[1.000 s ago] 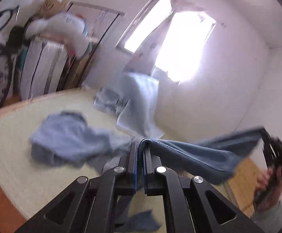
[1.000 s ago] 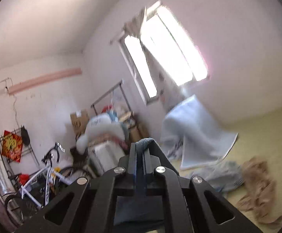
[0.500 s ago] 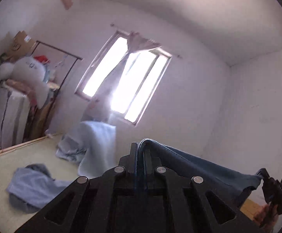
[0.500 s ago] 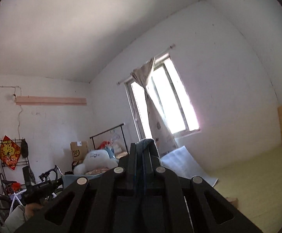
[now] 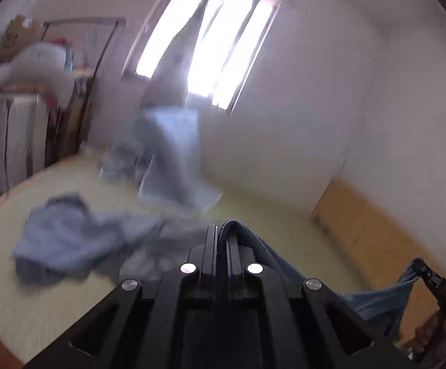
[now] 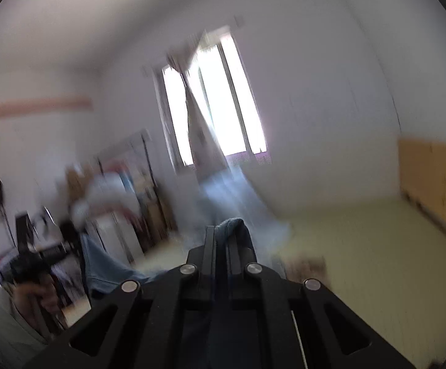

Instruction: Fold clothes

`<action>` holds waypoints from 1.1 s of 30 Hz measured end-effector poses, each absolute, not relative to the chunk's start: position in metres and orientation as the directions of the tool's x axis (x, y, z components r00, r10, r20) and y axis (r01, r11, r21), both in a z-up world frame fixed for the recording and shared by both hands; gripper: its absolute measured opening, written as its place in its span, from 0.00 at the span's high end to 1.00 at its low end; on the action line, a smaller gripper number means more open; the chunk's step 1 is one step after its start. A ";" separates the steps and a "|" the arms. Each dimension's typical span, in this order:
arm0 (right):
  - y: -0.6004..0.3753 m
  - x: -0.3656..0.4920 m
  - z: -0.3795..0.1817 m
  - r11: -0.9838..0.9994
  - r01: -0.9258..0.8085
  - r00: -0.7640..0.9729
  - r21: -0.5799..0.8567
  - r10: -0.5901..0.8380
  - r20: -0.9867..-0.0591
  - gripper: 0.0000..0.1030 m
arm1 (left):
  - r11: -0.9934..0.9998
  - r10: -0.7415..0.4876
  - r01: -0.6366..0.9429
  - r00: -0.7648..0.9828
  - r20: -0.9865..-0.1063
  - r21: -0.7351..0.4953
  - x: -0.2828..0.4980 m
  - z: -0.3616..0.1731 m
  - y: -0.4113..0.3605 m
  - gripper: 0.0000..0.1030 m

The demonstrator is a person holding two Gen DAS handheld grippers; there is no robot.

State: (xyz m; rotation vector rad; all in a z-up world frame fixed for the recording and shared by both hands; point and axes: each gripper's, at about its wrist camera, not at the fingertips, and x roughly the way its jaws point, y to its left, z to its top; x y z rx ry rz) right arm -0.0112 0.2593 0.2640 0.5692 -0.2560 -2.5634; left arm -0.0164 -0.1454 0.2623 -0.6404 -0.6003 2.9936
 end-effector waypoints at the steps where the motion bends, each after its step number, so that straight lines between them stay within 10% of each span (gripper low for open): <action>1: 0.256 -0.018 0.247 -0.868 0.411 -0.775 0.278 -0.493 -0.394 0.97 | -0.931 0.096 0.076 -0.893 -0.439 -0.358 -0.028 0.233 -0.142 0.97; 7: 0.228 -0.073 0.112 -0.907 0.325 -0.606 0.269 -0.418 -0.677 0.97 | -0.927 0.137 0.145 -0.727 -0.673 -0.345 -0.067 0.086 -0.124 0.97; 13: 0.199 -0.086 0.002 -0.894 0.344 -0.435 0.286 -0.422 -0.796 0.94 | -0.934 0.113 0.175 -0.684 -0.720 -0.313 -0.069 0.018 -0.124 0.97; 22: 0.178 -0.071 -0.049 -0.832 0.451 -0.256 0.323 -0.468 -0.846 0.55 | -0.912 0.072 0.248 -0.687 -0.723 -0.326 -0.076 -0.014 -0.151 0.97; 33: 0.242 -0.078 -0.011 -0.865 0.407 -0.346 0.293 -0.443 -0.827 0.46 | -0.890 0.072 0.291 -0.670 -0.739 -0.350 -0.087 -0.027 -0.160 0.97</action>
